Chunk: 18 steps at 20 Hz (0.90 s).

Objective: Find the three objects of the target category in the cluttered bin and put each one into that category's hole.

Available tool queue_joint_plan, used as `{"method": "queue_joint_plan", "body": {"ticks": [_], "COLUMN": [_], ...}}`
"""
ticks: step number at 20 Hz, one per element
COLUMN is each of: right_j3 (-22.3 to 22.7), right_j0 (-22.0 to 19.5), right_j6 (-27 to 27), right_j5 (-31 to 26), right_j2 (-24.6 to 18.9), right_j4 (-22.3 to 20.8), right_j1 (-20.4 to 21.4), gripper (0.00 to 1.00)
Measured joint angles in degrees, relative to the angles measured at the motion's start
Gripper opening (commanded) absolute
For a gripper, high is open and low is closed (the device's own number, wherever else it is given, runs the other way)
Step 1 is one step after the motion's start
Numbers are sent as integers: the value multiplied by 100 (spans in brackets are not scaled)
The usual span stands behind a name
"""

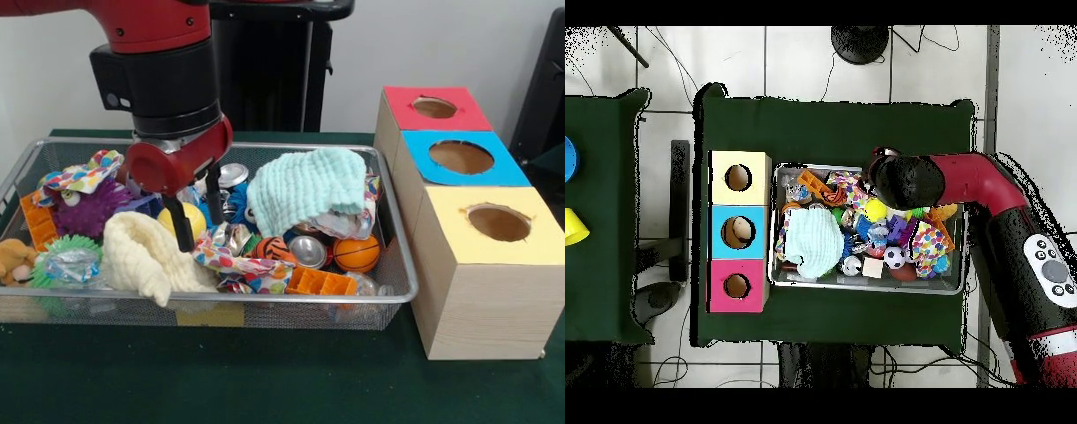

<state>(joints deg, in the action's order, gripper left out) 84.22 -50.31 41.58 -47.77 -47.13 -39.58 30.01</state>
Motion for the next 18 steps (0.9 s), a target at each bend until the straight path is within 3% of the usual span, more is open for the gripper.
{"method": "queue_joint_plan", "body": {"ticks": [18], "right_j3": [-2], "right_j0": [-381], "right_j6": [-43], "right_j5": [-33], "right_j2": [-108], "right_j4": [46], "right_j1": [-435], "gripper": [100]}}
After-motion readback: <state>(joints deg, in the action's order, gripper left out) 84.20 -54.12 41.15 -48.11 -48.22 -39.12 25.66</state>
